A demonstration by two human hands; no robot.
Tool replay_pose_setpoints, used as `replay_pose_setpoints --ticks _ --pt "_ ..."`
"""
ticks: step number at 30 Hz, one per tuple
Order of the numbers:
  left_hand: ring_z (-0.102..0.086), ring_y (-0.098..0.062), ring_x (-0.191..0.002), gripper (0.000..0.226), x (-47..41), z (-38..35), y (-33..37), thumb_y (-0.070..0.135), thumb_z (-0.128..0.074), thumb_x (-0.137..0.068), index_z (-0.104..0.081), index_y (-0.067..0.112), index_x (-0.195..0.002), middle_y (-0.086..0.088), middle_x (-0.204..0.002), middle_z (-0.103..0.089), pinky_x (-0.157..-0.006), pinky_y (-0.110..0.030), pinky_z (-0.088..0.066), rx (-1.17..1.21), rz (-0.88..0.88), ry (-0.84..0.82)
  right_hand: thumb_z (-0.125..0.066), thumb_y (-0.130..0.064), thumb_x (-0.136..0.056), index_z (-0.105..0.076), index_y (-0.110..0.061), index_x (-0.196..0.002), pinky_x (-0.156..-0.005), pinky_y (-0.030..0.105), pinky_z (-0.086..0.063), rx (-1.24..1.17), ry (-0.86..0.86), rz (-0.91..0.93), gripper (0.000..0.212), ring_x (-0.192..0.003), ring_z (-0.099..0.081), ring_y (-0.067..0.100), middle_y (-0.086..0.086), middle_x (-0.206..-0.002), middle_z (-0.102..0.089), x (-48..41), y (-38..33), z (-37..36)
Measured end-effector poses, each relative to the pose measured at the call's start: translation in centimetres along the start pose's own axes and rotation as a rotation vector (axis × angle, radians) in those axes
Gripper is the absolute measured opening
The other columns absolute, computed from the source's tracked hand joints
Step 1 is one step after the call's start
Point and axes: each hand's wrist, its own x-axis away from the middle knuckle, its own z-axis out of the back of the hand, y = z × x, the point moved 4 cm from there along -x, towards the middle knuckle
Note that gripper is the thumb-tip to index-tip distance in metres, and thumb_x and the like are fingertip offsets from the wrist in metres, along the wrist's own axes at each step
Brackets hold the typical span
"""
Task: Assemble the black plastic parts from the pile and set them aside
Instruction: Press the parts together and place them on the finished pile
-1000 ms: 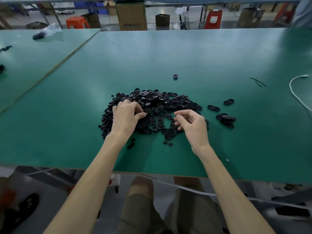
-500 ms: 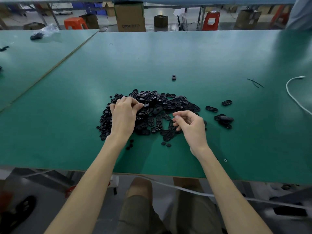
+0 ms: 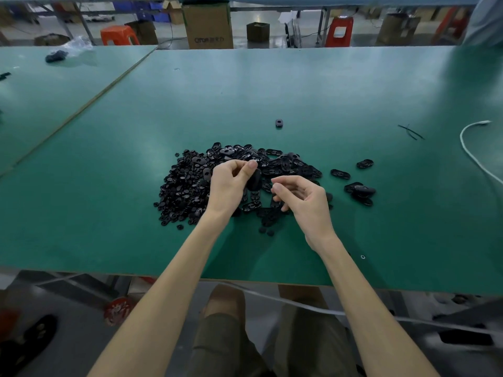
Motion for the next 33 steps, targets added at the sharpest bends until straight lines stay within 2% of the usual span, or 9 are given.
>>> replay_pose_setpoints --ticks 2,6,11,14,18,21,23,27,33 --pt "-0.043 0.002 -0.05 0.025 0.2 -0.8 0.1 0.03 -0.066 -0.101 -0.069 0.013 -0.083 0.016 -0.056 -0.056 -0.054 -0.016 -0.036 0.025 0.012 -0.022 -0.078 -0.018 -0.094 -0.08 -0.026 -0.103 -0.066 0.025 -0.057 0.005 -0.015 0.0 0.012 -0.085 -0.073 0.015 -0.002 -0.096 -0.08 0.0 0.0 -0.1" --pt "-0.041 0.001 -0.045 0.028 0.5 -1.7 0.1 0.031 -0.064 -0.102 -0.068 0.012 -0.082 0.02 -0.047 -0.05 -0.05 -0.012 -0.033 0.02 0.027 -0.046 -0.081 -0.019 -0.092 -0.079 -0.025 -0.1 -0.065 0.025 -0.056 0.007 0.001 -0.007 0.011 -0.084 -0.072 0.012 -0.005 -0.093 -0.079 -0.1 0.1 0.0" --pt "-0.038 -0.001 -0.051 0.031 0.9 -1.9 0.1 0.031 -0.062 -0.103 -0.069 0.007 -0.084 0.006 -0.061 -0.05 -0.054 -0.017 -0.035 0.031 0.05 -0.074 -0.082 -0.018 -0.09 -0.075 -0.024 -0.092 -0.064 0.026 -0.056 0.052 0.001 0.0 0.011 -0.079 -0.068 0.008 -0.008 -0.085 -0.075 -0.1 0.3 0.0" --pt "-0.044 -0.011 -0.062 0.036 1.1 -1.9 0.2 0.03 -0.062 -0.103 -0.07 -0.002 -0.089 -0.007 -0.071 -0.058 -0.059 -0.023 -0.038 0.045 0.057 -0.086 -0.082 -0.013 -0.089 -0.072 -0.022 -0.09 -0.064 0.028 -0.056 0.048 -0.015 -0.007 0.014 -0.079 -0.068 0.011 -0.006 -0.084 -0.074 -0.1 0.4 -0.1" --pt "-0.042 -0.013 -0.061 0.039 1.1 -1.8 0.1 0.031 -0.061 -0.104 -0.071 -0.004 -0.091 -0.014 -0.074 -0.058 -0.058 -0.025 -0.037 0.043 0.069 -0.091 -0.082 -0.008 -0.089 -0.066 -0.017 -0.098 -0.061 0.025 -0.054 0.0 0.0 -0.022 0.021 -0.08 -0.068 0.009 -0.002 -0.088 -0.072 0.0 0.3 -0.1" --pt "-0.05 -0.021 -0.068 0.042 1.2 -1.9 0.0 0.031 -0.06 -0.105 -0.069 -0.009 -0.094 -0.029 -0.081 -0.065 -0.067 -0.035 -0.044 0.06 0.073 -0.113 -0.081 -0.008 -0.089 -0.069 -0.018 -0.1 -0.061 0.024 -0.054 0.006 -0.013 -0.023 0.02 -0.081 -0.068 0.01 -0.001 -0.089 -0.073 -0.1 0.3 -0.1" --pt "-0.055 -0.021 -0.071 0.041 1.2 -1.9 -0.1 0.03 -0.059 -0.105 -0.069 -0.008 -0.096 -0.024 -0.082 -0.068 -0.07 -0.037 -0.047 0.071 0.076 -0.124 -0.082 -0.008 -0.089 -0.07 -0.018 -0.1 -0.061 0.024 -0.055 0.003 -0.01 -0.025 0.019 -0.081 -0.068 0.009 -0.002 -0.088 -0.074 -0.1 0.3 -0.1" --pt "-0.06 -0.005 -0.063 0.033 1.3 -2.1 0.1 0.029 -0.059 -0.105 -0.07 -0.002 -0.1 0.0 -0.08 -0.071 -0.063 -0.022 -0.05 0.07 0.088 -0.152 -0.081 -0.006 -0.089 -0.072 -0.018 -0.098 -0.062 0.024 -0.056 -0.018 0.002 -0.02 0.017 -0.08 -0.07 0.009 -0.005 -0.085 -0.076 0.0 0.2 0.0" --pt "-0.066 -0.028 -0.077 0.021 1.7 -2.2 -0.1 0.023 -0.065 -0.102 -0.066 0.006 -0.091 -0.016 -0.085 -0.07 -0.077 -0.051 -0.058 0.097 0.085 -0.124 -0.076 -0.002 -0.092 -0.076 -0.014 -0.103 -0.065 0.025 -0.058 -0.047 -0.011 -0.025 0.016 -0.086 -0.076 0.018 0.002 -0.092 -0.08 0.0 0.1 0.0"
